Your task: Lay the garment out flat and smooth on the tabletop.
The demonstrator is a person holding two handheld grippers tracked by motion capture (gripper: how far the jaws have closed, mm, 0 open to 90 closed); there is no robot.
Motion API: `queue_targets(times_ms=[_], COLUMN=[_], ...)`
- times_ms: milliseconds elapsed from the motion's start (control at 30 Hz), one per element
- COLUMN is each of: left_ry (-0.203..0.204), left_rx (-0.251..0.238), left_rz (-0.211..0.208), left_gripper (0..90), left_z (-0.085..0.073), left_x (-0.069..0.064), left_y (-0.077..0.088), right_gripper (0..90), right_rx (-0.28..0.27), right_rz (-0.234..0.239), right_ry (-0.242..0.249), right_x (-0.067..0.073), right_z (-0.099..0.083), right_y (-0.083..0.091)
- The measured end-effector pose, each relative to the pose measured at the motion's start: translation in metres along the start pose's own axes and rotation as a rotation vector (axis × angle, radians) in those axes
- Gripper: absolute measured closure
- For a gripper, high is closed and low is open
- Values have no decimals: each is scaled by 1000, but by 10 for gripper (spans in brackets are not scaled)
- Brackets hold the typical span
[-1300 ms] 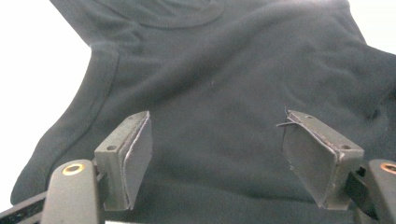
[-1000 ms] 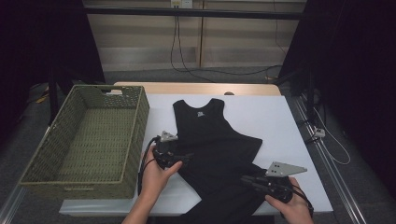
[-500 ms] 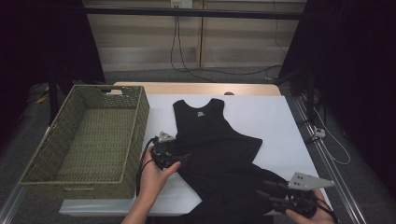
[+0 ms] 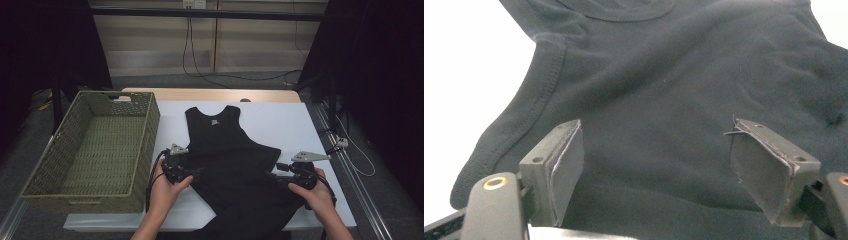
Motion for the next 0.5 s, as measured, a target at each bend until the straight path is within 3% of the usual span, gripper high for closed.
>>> queue_targets(times_ms=[133, 233, 267, 333, 500], left_ry=[-13, -25, -48, -29, -28], left_rx=[-3, -15, -3, -7, 7], left_rz=[0, -13, -6, -15, -27], left_gripper=[224, 222, 222, 223, 224], left_z=[0, 2, 2, 1, -8], left_x=[-3, -6, -5, -8, -10], left_y=[2, 3, 5, 6, 6], right_gripper=[435, 635, 677, 803, 849], right_rx=[45, 67, 71, 75, 89], right_rz=[15, 49, 66, 75, 118], right_ry=[4, 31, 31, 21, 21], right_x=[10, 19, 22, 26, 42], right_z=[-14, -22, -23, -27, -34], right_y=[-5, 0, 1, 5, 20])
Point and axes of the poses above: each handheld gripper's, and its own axes: y roughly backward along the jaws, z roughly out of its top, x roughly to its left, the point moved 10 cm from there along -y, roughly forward along the jaws, and after that the axes turned 12 degrees about y, right-handed, at the moved point
